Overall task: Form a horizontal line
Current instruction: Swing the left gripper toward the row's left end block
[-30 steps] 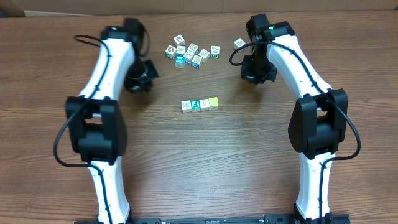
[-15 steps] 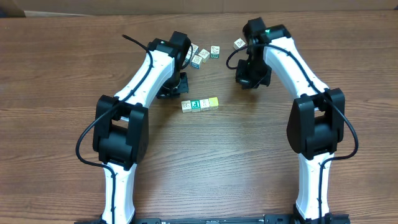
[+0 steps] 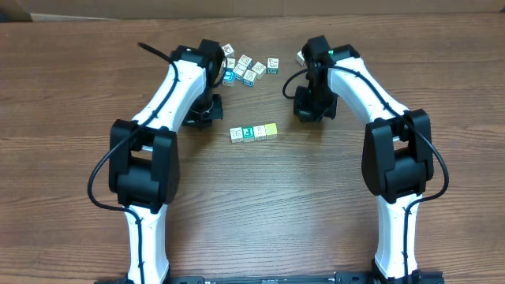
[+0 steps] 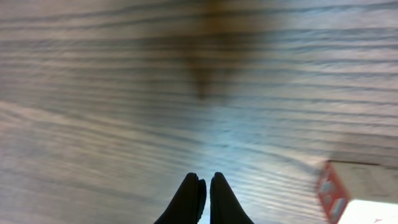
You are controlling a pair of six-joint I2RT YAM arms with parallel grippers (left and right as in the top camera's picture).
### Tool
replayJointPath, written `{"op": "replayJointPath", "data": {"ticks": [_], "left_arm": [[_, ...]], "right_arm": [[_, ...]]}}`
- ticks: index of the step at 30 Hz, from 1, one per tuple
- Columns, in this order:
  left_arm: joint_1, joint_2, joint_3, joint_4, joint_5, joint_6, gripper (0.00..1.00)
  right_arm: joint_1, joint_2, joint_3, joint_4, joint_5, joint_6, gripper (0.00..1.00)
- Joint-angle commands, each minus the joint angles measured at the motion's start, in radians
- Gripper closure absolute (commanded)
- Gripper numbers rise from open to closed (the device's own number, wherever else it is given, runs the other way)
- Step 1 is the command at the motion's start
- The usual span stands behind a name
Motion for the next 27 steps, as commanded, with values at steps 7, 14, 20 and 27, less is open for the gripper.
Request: {"op": "replayJointPath", "data": {"ticks": [7,14,20,27], "left_arm": [[-0.010,-0.462,-0.219,0.143,0.008,0.012,0.95],[0.007,-0.599,-0.661,0.480,0.161,0.008,0.96],[0.008,-0.469,-0.745,0.634,0.216,0.008,0.96],[0.008,-0.391,-0.726,0.703,0.291,0.002,0.96]], "right_arm": [[0.000,-0.033,-0.042,0.026,-0.010,-0.004,0.96],[0.000,-0.033,-0.043,0.055,-0.100,-0.090,0.96],[0.000,-0.033,-0.043,0.090,-0.148,-0.101,0.96],[0.003,-0.033,-0.043,0.090,-0.148,-0.101,0.96]]}}
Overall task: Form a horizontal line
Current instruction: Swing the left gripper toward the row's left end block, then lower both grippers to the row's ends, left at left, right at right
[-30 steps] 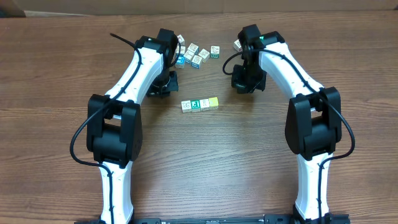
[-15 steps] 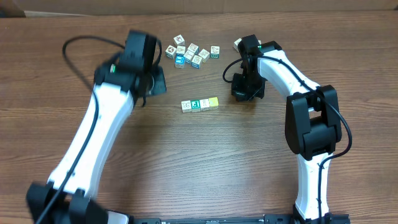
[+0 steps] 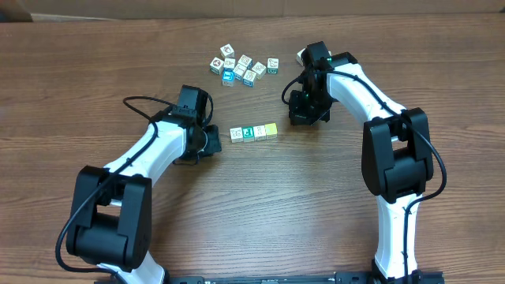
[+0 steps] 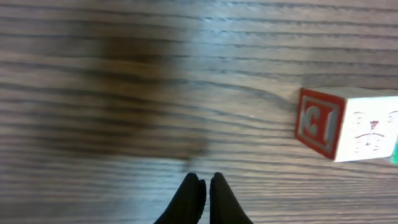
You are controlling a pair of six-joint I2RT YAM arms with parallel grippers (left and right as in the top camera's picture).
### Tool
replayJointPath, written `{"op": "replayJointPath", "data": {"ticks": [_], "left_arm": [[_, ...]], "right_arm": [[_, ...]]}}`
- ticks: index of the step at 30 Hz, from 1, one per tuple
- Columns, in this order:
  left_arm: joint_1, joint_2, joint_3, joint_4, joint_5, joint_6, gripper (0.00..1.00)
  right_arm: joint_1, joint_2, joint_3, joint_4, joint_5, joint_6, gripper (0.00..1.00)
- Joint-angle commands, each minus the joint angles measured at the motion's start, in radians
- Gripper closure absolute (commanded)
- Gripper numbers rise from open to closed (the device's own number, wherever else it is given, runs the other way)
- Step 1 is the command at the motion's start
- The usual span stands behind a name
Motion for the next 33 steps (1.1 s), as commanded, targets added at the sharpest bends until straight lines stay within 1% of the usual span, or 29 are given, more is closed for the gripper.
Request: {"op": "replayJointPath", "data": {"ticks": [1,6,10,15,21,29,33], "left_arm": [[0.002,0.016,0.024,0.035,0.058,0.000,0.96],[-0.005,0.017,0.021,0.072,0.050,0.000,0.96],[-0.018,0.035,0.021,0.113,0.025,0.000,0.96],[-0.032,0.064,0.021,0.144,0.025,0.000,0.96],[-0.032,0.068,0.021,0.151,0.024,0.000,0.96],[-0.032,0.068,0.021,0.151,0.025,0.000,0.96],[-0.032,0.068,0.021,0.151,0.025,0.000,0.96]], "right_arm": [[0.005,-0.032,0.000,0.003,-0.015,-0.012,0.96],[0.032,-0.032,0.000,0.018,0.010,-0.009,0.96],[0.052,-0.032,0.000,0.027,0.133,0.074,0.96],[0.066,-0.032,-0.012,0.046,0.139,0.076,0.96],[0.091,-0.032,-0.077,0.122,0.144,0.074,0.96],[0.106,-0.033,-0.078,0.138,0.163,0.076,0.96],[0.115,-0.041,-0.076,0.139,0.220,0.115,0.96]]}}
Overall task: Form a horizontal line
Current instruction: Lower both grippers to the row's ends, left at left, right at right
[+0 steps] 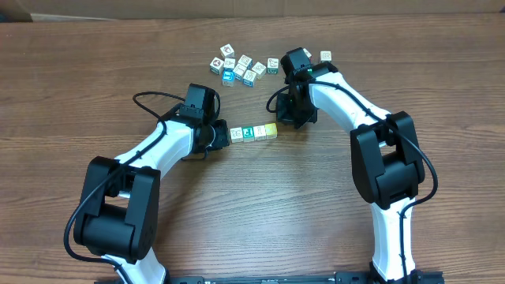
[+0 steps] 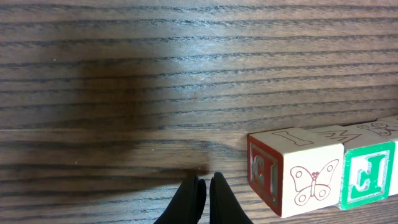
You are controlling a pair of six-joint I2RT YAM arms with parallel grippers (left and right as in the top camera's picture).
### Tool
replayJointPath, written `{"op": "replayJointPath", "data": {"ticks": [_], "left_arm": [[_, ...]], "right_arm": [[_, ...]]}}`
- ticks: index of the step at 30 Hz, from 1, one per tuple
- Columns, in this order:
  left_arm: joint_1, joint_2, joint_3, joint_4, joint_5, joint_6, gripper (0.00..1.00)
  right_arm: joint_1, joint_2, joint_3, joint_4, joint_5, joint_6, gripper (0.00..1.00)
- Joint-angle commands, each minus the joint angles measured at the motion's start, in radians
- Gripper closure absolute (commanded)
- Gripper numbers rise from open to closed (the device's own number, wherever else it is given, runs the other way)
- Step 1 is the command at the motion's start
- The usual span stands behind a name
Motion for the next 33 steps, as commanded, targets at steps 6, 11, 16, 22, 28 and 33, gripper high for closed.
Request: {"op": "replayJointPath", "data": {"ticks": [6,11,16,22,28,33], "left_arm": [[0.006,0.014,0.018,0.003,-0.003,-0.001,0.96],[0.010,0.014,0.018,0.003,-0.003,-0.004,0.95],[0.014,0.014,0.019,-0.004,-0.003,-0.014,0.96],[0.042,0.014,0.106,-0.128,-0.016,-0.026,0.96],[0.043,0.014,0.216,-0.267,-0.053,-0.002,0.96],[0.026,0.047,0.210,-0.296,-0.044,-0.003,0.96]], "right_arm": [[0.051,-0.083,-0.022,0.008,0.171,0.039,0.96],[0.066,-0.150,-0.022,0.019,0.210,0.056,0.96],[0.066,-0.203,-0.022,0.012,0.250,0.073,0.96],[0.066,-0.214,-0.023,-0.011,0.275,0.073,0.96],[0.066,-0.214,-0.023,-0.028,0.275,0.072,0.96],[0.066,-0.214,-0.026,-0.056,0.275,0.072,0.96]]}}
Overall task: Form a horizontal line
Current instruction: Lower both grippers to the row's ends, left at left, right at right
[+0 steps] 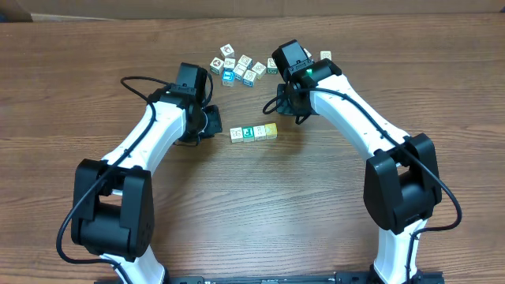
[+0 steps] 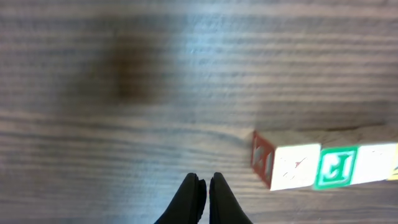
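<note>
Three lettered wooden blocks (image 1: 253,132) lie side by side in a short row in the middle of the table. In the left wrist view the same row (image 2: 323,165) runs off the right edge, its red-faced end block nearest. My left gripper (image 1: 208,125) sits a little to the left of the row's left end, low over the wood. Its fingers (image 2: 203,182) are shut with nothing between them. My right gripper (image 1: 289,105) hangs just beyond the row's right end, toward the back. Its jaws are hidden under the arm.
A cluster of several loose blocks (image 1: 241,68) lies at the back of the table, behind the row. One lone block (image 1: 325,56) sits to the right of it, past the right arm's wrist. Bare wood table (image 1: 260,205) spreads in front.
My left gripper has drawn back from the row's left end; the end block looks smaller and farther in the wrist view. My right gripper has shifted slightly back from the right end. The row stays put.
First both grippers stood well apart from the three-block row, the left one shut. Then the left sat lower left of the row and the right had come closer. Then both were at the row's ends. Now both stand a little off it.
</note>
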You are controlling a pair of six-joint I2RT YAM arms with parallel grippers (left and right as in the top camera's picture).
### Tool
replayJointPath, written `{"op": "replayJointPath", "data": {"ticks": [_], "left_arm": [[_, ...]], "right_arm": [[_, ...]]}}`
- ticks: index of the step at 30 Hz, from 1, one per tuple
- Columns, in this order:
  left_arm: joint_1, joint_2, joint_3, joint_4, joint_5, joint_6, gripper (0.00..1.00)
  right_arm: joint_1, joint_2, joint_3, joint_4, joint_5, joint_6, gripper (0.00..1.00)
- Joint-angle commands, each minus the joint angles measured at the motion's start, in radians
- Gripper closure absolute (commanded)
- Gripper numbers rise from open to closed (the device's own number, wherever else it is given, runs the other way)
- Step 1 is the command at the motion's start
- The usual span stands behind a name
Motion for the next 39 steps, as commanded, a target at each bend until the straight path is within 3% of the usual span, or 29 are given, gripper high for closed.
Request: {"op": "replayJointPath", "data": {"ticks": [1,12,19,23,39], "left_arm": [[-0.019,0.052,0.005,0.002,-0.003,0.004,0.96],[-0.040,0.132,0.005,0.066,0.016,0.019,0.96],[-0.040,0.132,0.005,0.070,0.016,0.018,0.82],[-0.041,0.132,0.005,0.087,0.017,0.018,0.96],[-0.049,0.131,0.005,0.115,0.040,0.035,0.96]], "right_arm": [[-0.003,-0.023,-0.007,-0.001,0.017,0.009,0.96],[-0.003,-0.023,-0.100,0.082,-0.016,0.008,0.96],[-0.003,-0.022,-0.200,0.197,-0.016,0.008,0.96],[-0.003,-0.022,-0.218,0.215,-0.017,0.008,0.96],[-0.003,-0.022,-0.218,0.211,-0.124,-0.006,0.96]]}}
